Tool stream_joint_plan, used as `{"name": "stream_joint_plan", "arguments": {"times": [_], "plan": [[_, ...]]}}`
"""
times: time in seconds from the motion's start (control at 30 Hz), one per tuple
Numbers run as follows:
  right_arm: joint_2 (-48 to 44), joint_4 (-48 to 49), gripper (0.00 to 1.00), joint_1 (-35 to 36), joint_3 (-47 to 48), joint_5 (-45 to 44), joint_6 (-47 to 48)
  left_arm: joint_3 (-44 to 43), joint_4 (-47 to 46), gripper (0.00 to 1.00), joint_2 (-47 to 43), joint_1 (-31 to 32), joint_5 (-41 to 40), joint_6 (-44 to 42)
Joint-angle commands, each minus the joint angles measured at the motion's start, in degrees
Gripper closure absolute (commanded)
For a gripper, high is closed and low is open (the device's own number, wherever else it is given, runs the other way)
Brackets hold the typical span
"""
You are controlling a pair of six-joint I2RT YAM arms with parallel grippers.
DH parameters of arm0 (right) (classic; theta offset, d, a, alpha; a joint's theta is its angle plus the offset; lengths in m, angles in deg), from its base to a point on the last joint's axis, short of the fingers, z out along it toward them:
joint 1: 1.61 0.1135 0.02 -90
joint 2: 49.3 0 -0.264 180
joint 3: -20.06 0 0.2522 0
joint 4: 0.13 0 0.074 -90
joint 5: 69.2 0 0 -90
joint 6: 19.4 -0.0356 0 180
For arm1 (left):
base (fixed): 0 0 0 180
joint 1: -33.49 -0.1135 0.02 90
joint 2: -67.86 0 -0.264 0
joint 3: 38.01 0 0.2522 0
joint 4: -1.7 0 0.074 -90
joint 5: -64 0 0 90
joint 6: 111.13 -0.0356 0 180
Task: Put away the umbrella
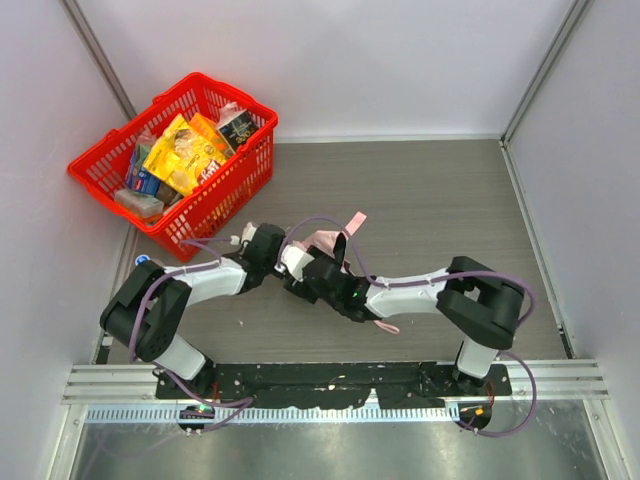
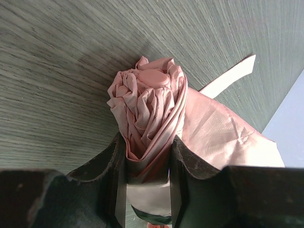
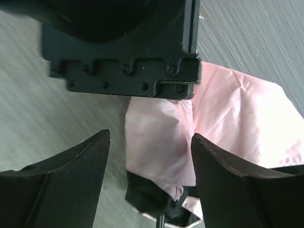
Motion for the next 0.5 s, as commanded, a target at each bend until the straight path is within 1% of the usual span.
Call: {"name": "stream_joint_plan", "arguments": {"times": [0.0, 0.07, 0.13, 0.23, 0.27, 0.3, 0.33, 0.37, 0.4, 0.43, 0.47], "plan": [[4.6, 8.7, 0.27, -0.1, 0.6, -7.0, 4.8, 3.0, 21.2, 1.00, 3.3, 0.4, 1.5, -3.3], [7.0, 8.9, 0.28, -0.1, 0.8, -7.4, 5.3, 2.9, 21.7, 1.00, 3.2, 0.4, 1.8, -3.0], [9.6, 9.2, 0.31, 0.1, 1.4, -11.3, 5.4, 2.8, 22.6, 1.00, 2.9, 0.4, 2.0, -2.9], [13.2, 9.4, 0.39, 0.3, 1.5, -20.3, 5.5, 2.8, 23.2, 1.00, 2.4, 0.4, 2.0, -2.7], [13.8, 10.0, 0.44, 0.3, 1.0, -21.3, 5.4, 2.8, 23.2, 1.00, 2.3, 0.4, 2.0, -2.6], [13.9, 10.0, 0.58, 0.3, 0.6, -21.9, 5.3, 2.8, 23.4, 1.00, 2.2, 0.3, 2.0, -2.3], [14.1, 10.2, 0.67, 0.3, -0.1, -21.6, 4.9, 2.8, 23.3, 1.00, 2.2, 0.4, 2.1, -2.0], [14.3, 10.1, 0.80, 0.1, -0.3, -21.2, 4.1, 3.0, 23.1, 1.00, 2.2, 0.3, 2.3, -1.5], [15.0, 9.3, 0.85, 0.1, -0.4, -20.7, 3.6, 3.5, 22.3, 1.00, 1.9, 0.4, 2.3, -0.6], [15.5, 8.3, 0.98, -0.2, -0.4, -18.8, 2.4, 4.1, 20.9, 1.00, 1.4, 0.3, 2.6, 0.2], [16.1, 7.4, 0.99, -0.2, -0.7, -17.3, 1.7, 4.8, 19.3, 1.00, 0.9, 0.4, 2.6, 0.6]]}}
